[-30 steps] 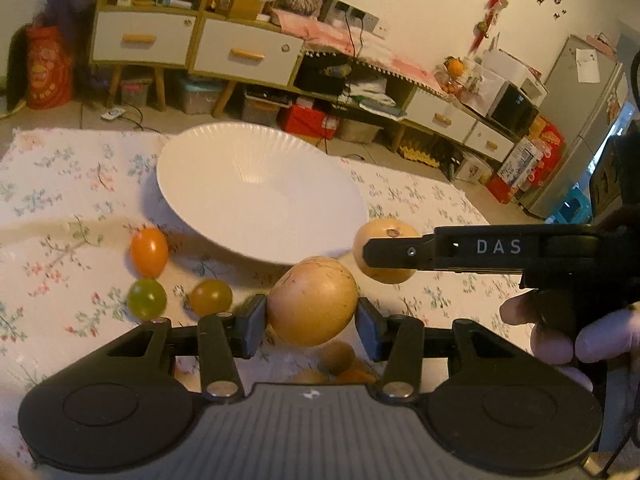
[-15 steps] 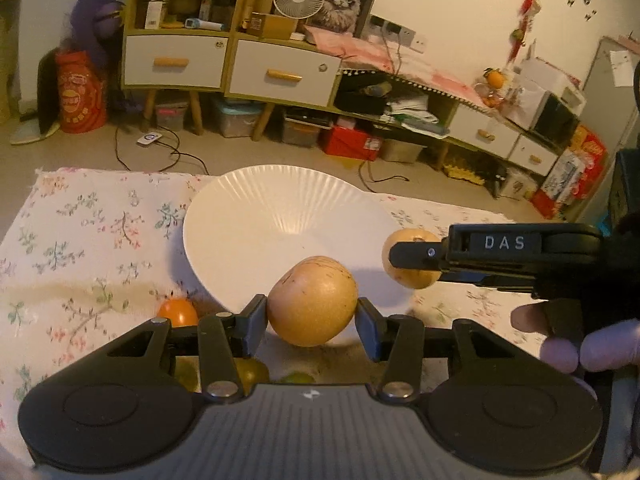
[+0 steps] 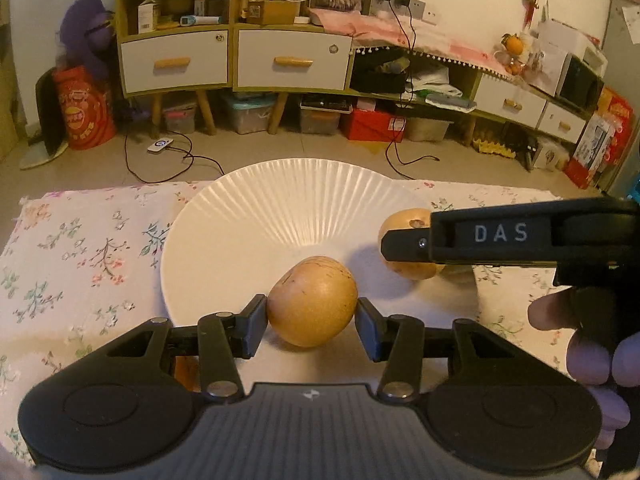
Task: Organize fruits
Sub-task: 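Carry both held fruits onto the white plate and open both tools, then withdraw both tools from the plate back toward the remaining fruits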
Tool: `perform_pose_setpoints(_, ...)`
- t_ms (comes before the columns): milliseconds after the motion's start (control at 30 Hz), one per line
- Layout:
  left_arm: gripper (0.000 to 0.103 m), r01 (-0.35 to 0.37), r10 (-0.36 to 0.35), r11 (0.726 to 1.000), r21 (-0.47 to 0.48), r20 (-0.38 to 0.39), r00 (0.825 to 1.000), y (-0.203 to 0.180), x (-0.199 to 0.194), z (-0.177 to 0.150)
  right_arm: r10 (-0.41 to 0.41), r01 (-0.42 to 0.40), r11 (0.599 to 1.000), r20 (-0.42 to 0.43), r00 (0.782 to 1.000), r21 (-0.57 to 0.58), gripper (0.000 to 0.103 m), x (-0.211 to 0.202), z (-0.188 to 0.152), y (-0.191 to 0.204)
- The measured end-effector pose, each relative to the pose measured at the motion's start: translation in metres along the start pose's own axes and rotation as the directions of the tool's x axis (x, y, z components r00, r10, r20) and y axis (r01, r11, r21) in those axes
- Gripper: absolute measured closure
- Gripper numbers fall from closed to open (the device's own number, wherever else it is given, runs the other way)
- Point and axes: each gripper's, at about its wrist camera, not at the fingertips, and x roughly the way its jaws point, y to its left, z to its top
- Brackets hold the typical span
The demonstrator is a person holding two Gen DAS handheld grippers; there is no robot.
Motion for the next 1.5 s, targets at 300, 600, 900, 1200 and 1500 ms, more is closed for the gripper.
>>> perform_pose_setpoints(300, 0.071, -0.015, 0.015, 1.0, 0.015, 0.005, 1.0, 0.0, 0.011, 0.008, 0.018, -0.018, 0.999, 0.001, 1.0, -0.037, 0.064, 0.009, 0.009, 0.007)
perform_pose_setpoints(600, 0.06, 0.004, -0.005, 1.0, 0.025, 0.022, 1.0, 0.0, 0.004, 0.01, 0.004, -0.004, 0.998, 0.001, 1.0, -0.058, 0.063, 0.006, 0.009, 0.01)
perform_pose_setpoints(900, 0.034, 0.007, -0.01, 0.997, 0.083, 0.036, 0.999, -0.006, -0.019, 0.006, -0.022, 0.023, 0.998, 0.013, 1.0, -0.052, 0.047, -0.013, 0.009, 0.015)
perform_pose_setpoints(1200, 0.022, 0.009, -0.01, 0.999, 0.053, 0.029, 1.0, 0.005, -0.043, 0.002, -0.048, 0.048, 0.996, 0.0, 0.999, -0.078, 0.036, -0.035, -0.001, 0.022)
perform_pose_setpoints(1500, 0.015, 0.024, -0.025, 0.999, 0.047, 0.019, 1.0, 0.01, -0.064, -0.006, -0.062, 0.062, 0.994, 0.003, 0.998, -0.086, 0.028, -0.055, -0.012, 0.028)
